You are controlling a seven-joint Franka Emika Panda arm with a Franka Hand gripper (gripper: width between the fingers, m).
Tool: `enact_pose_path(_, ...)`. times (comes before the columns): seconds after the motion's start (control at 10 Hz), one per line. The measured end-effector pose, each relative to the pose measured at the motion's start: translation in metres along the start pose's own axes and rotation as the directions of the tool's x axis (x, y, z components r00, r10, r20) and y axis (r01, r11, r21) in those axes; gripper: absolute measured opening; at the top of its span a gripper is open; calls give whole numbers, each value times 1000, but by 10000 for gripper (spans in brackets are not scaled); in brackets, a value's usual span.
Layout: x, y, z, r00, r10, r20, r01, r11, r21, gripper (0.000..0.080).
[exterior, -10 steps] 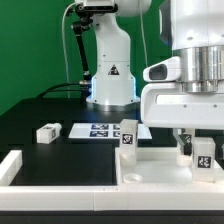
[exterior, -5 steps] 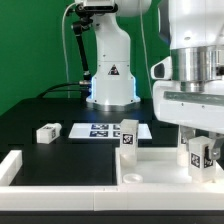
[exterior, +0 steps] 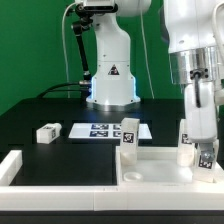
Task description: Assemble square table
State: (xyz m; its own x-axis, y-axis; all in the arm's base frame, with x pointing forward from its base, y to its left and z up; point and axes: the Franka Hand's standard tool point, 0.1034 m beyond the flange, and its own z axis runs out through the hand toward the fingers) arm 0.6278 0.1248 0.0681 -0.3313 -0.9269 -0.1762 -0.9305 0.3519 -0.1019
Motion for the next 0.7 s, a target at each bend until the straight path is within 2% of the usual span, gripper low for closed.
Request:
enact_pose_path(0.1, 0, 0, 0, 1000, 1, 0, -1, 1000, 0, 292)
enact_pose_path(0.2, 0, 0, 0, 1000, -3, 0, 3, 1000, 0, 352)
enact_pose_path(0.3, 0, 0, 0, 1000, -11, 0, 11, 1000, 0, 489)
enact_pose_path(0.4, -1, -1, -1, 975, -220, -14, 220, 975, 1, 489)
enact_pose_path(0.5, -2, -2, -2, 923, -384, -21, 384, 923, 1, 611)
enact_pose_path(0.7, -1, -2, -1, 889, -457, -22, 457, 890, -3, 647)
